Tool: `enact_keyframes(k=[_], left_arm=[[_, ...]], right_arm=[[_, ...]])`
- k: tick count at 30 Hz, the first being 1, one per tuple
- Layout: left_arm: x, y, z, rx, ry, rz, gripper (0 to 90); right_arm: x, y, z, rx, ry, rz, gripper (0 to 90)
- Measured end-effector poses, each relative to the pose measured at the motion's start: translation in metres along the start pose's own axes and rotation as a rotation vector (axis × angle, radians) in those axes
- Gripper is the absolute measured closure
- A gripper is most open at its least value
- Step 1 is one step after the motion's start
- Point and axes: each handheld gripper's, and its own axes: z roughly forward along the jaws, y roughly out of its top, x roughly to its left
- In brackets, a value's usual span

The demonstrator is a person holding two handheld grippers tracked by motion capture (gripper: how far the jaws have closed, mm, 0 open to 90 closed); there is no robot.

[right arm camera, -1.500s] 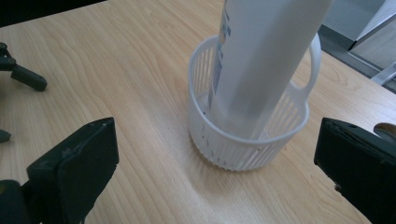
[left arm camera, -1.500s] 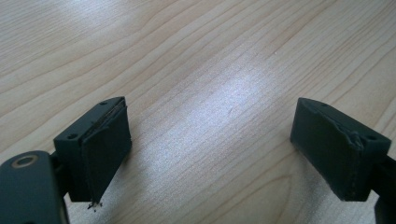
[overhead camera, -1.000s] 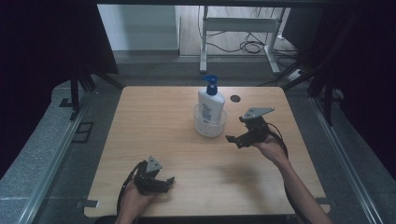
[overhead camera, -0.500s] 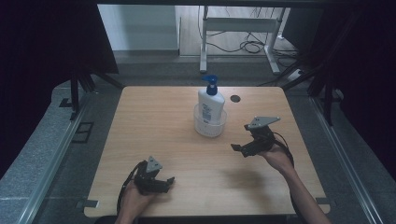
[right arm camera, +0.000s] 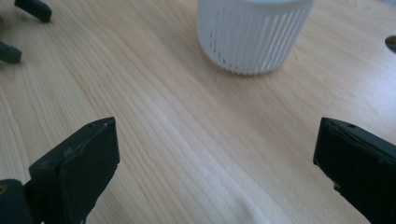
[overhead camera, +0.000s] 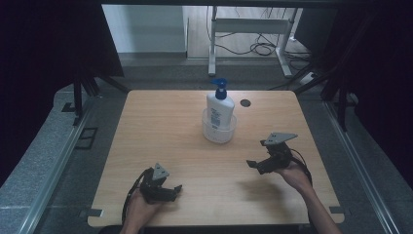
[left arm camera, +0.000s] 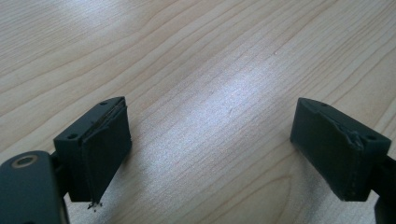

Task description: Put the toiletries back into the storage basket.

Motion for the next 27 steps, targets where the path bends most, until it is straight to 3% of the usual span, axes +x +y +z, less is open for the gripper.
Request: enact_keyframes(k=[27], left_arm=[[0.000,0.000,0.000,0.000,0.003,-0.001,11.7]], right_arm=[[0.020,-0.067,0.010,0.101,0.007,0.039,0.0]])
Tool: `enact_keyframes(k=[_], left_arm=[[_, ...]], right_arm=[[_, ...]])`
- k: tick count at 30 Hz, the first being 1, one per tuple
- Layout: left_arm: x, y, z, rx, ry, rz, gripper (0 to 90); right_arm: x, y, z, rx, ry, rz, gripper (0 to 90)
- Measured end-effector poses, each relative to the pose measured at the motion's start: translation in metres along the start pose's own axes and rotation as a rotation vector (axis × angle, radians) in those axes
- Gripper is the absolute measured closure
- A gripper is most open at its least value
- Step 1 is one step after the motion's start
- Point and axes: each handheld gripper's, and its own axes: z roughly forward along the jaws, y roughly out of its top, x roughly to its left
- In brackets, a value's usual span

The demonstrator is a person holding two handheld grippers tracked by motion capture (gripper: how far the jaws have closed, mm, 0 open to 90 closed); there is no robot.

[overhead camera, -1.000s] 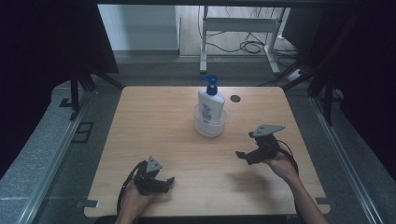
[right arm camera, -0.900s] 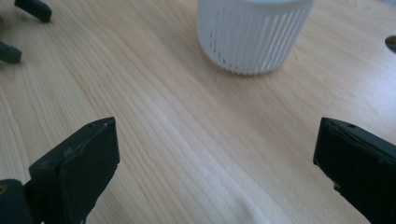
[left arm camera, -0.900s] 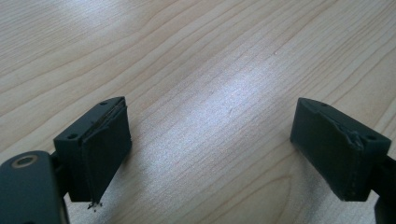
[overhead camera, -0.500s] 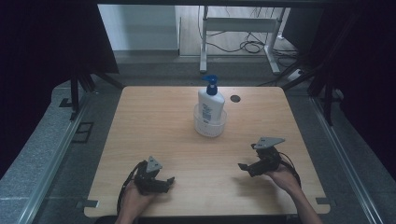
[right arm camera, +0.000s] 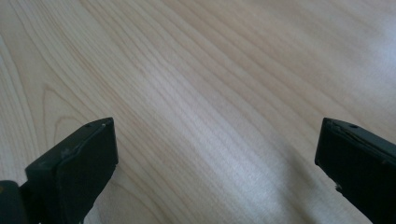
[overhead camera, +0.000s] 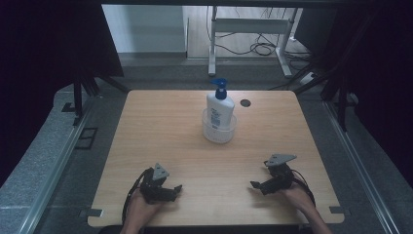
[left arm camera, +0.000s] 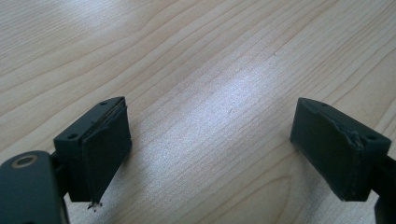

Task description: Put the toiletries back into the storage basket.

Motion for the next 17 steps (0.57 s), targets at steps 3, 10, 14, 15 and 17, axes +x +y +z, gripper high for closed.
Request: enact_keyframes(k=[3,10,14,15,17], left_arm=[[-0.0001,0.0000,0.0000,0.000,0.001,0.000,11.7],[-0.0003,0.0000,0.0000,0.000,0.001,-0.002,11.7],[-0.0005,-0.0001,0.0001,-0.001,0.002,-0.002,11.7],[-0.0007,0.0000,0.0001,-0.001,0.002,-0.002,11.7],[-0.0007,0.0000,0.0001,-0.001,0.002,-0.003,11.7]], right_arm=[[0.0011,-0.0040,0.0027,0.008,0.000,0.002,0.0],[0.0014,-0.0094,0.0049,-0.004,-0.012,0.005,0.0],[0.0026,-0.0097,0.0053,0.005,-0.029,-0.011,0.0],[0.0028,-0.0098,0.0053,0.006,-0.030,-0.011,0.0],[0.0028,-0.0098,0.0053,0.006,-0.031,-0.012,0.0]])
